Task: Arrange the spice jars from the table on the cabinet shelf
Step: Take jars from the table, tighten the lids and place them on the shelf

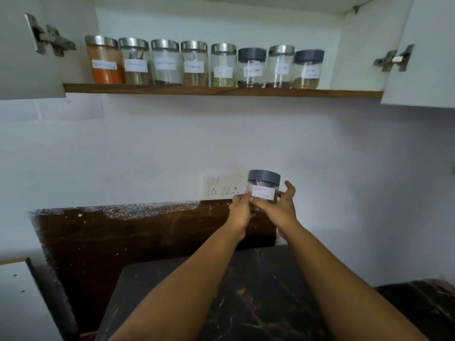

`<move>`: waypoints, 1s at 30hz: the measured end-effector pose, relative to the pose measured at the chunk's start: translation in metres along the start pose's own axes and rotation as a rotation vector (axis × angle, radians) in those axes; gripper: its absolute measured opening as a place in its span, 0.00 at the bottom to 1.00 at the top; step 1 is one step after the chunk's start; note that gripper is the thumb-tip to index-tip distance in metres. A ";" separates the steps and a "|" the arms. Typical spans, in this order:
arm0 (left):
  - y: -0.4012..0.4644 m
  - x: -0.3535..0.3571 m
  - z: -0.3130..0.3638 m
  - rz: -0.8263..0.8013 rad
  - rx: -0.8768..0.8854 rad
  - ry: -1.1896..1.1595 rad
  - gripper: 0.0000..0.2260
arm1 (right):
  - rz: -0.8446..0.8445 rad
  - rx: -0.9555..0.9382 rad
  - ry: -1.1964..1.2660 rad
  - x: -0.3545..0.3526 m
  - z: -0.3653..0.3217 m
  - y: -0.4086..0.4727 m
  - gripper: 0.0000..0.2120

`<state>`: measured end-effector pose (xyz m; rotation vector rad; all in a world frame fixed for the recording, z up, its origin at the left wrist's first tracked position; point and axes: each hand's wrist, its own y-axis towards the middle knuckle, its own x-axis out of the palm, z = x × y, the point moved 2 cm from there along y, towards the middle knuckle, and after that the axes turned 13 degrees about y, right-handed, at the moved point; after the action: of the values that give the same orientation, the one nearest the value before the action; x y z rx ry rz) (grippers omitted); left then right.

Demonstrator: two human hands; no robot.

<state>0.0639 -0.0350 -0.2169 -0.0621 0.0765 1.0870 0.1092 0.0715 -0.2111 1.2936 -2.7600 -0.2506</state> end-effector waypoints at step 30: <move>0.151 0.065 0.266 0.671 0.640 1.606 0.25 | 0.023 -0.090 -0.633 -0.170 -0.272 0.309 0.46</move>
<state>-0.0310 0.1155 0.0405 -0.3355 1.9856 1.3681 0.0232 0.3662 0.1120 1.3386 -3.2010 -0.9142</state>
